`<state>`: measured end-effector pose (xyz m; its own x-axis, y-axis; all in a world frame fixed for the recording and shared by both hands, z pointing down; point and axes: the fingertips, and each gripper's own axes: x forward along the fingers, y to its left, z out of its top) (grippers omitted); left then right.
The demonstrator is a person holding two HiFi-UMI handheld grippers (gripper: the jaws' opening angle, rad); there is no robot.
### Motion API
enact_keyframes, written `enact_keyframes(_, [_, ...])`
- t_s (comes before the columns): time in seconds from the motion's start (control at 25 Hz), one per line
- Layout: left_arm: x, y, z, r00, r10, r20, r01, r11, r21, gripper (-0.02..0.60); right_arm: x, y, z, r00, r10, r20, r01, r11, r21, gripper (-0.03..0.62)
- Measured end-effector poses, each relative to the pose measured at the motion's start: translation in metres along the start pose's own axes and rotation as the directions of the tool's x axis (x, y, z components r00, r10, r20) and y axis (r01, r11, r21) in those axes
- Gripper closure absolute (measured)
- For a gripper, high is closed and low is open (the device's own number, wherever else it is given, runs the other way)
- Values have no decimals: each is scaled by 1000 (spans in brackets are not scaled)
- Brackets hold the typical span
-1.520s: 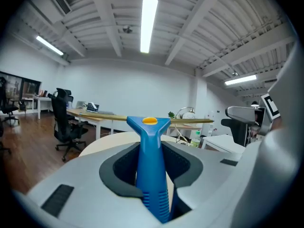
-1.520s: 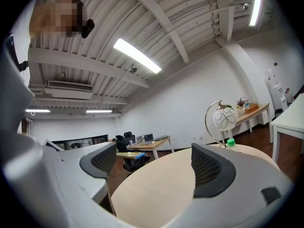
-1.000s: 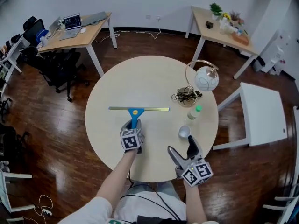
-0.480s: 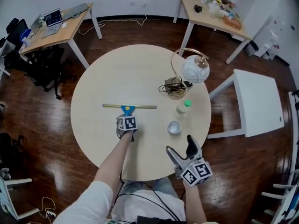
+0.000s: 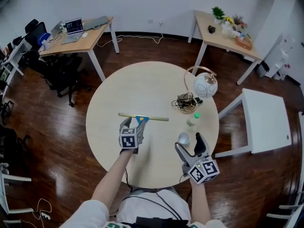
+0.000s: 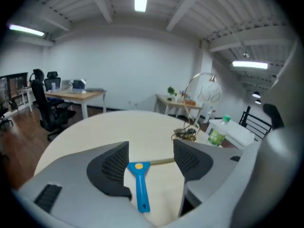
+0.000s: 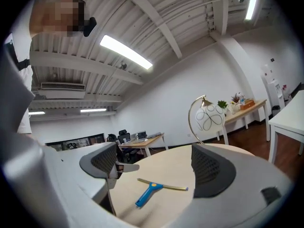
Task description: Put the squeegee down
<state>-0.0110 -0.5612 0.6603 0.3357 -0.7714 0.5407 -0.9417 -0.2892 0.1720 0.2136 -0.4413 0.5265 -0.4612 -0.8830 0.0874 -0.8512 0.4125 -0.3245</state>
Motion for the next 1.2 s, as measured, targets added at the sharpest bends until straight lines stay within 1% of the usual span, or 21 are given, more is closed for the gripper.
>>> enact_keyframes(0.04, [-22, -4, 20, 997, -18, 80, 17, 1000, 6, 281, 2, 4, 9, 1000, 8, 26, -8, 1000, -10, 88])
enact_keyframes(0.08, [-47, -9, 39, 987, -30, 155, 28, 1000, 13, 281, 3, 7, 18, 998, 15, 56, -14, 1000, -23, 88])
enact_keyframes(0.16, [-97, -20, 70, 960, -59, 274, 50, 998, 39, 256, 4, 16, 36, 993, 23, 112, -14, 997, -75, 89])
enact_keyframes(0.24, [-136, -33, 83, 940, -90, 328, 67, 994, 81, 255, 2, 24, 50, 988, 19, 156, 5, 989, -151, 89])
enact_keyframes(0.28, [-152, -37, 85, 935, -94, 343, 61, 992, 107, 224, 0, 28, 55, 985, 14, 172, 18, 983, -181, 91])
enact_keyframes(0.32, [-166, -39, 87, 928, -85, 362, 36, 989, 140, 207, -1, 30, 58, 983, 4, 185, 33, 979, -200, 91])
enact_keyframes(0.36, [-179, -40, 88, 919, -62, 390, -11, 983, 183, 206, -2, 31, 61, 981, -11, 194, 52, 976, -211, 91])
enact_keyframes(0.4, [-193, -39, 90, 903, -26, 429, -83, 969, 233, 195, -2, 32, 63, 980, -31, 198, 75, 972, -222, 91])
enact_keyframes(0.44, [-207, -39, 93, 878, 15, 479, -170, 944, 282, 193, -3, 33, 64, 979, -54, 194, 101, 966, -240, 92])
enact_keyframes(0.48, [-219, -39, 95, 848, 50, 528, -249, 917, 312, 193, -4, 33, 65, 979, -78, 189, 127, 956, -263, 92])
enact_keyframes(0.52, [-228, -39, 95, 822, 73, 564, -294, 903, 312, 193, -5, 33, 66, 977, -96, 189, 148, 947, -284, 93])
enact_keyframes(0.56, [-233, -38, 94, 808, 86, 583, -303, 909, 286, 195, -6, 34, 68, 975, -107, 197, 163, 941, -295, 94])
enact_keyframes(0.6, [-236, -37, 92, 804, 96, 587, -289, 926, 244, 195, -7, 36, 70, 973, -113, 203, 172, 939, -298, 96])
enact_keyframes(0.64, [-237, -35, 91, 806, 105, 583, -274, 938, 210, 196, -8, 38, 71, 972, -118, 203, 177, 938, -298, 100])
enact_keyframes(0.68, [-236, -34, 89, 811, 109, 575, -267, 943, 198, 196, -9, 40, 72, 973, -122, 198, 179, 937, -299, 101])
enact_keyframes(0.8, [-231, -31, 84, 826, 94, 555, -268, 933, 240, 196, -7, 47, 68, 976, -94, 197, 151, 942, -298, 102])
enact_keyframes(0.92, [-232, -36, 89, 824, 84, 560, -242, 946, 215, 196, -8, 52, 65, 979, -71, 192, 128, 945, -302, 102])
enact_keyframes(1.08, [-230, -44, 86, 835, 48, 548, -221, 942, 254, 196, -13, 52, 67, 979, -66, 193, 124, 943, -310, 102])
enact_keyframes(1.2, [-234, -50, 87, 836, 44, 547, -203, 951, 234, 196, -15, 50, 67, 979, -66, 195, 123, 946, -300, 102])
